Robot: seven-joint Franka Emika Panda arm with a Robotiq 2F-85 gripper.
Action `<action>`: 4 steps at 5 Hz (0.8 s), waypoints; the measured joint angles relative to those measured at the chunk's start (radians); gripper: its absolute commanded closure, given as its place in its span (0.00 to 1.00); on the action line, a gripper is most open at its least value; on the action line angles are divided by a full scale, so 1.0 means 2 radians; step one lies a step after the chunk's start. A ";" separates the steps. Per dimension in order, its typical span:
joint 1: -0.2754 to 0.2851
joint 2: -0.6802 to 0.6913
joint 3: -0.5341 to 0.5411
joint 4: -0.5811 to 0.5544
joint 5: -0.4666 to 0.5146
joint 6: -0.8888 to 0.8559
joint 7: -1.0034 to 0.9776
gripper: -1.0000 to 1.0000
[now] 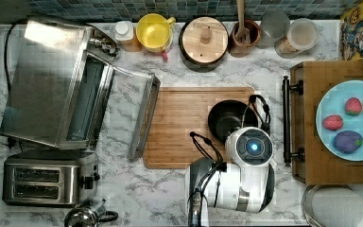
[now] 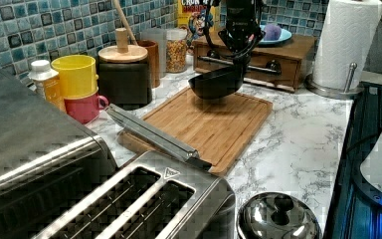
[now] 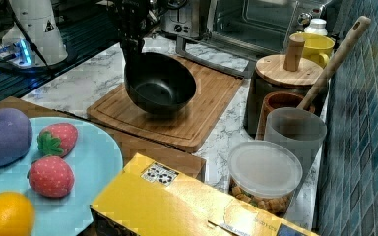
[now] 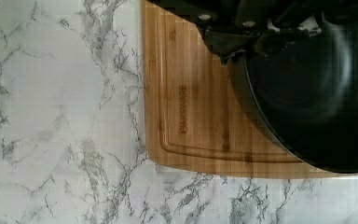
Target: Put the bowl on the board.
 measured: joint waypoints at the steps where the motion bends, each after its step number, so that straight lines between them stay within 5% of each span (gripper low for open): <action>1: -0.001 0.026 -0.003 0.009 0.000 0.000 0.002 0.50; 4: 0.000 0.094 -0.014 0.091 0.005 -0.062 0.001 0.50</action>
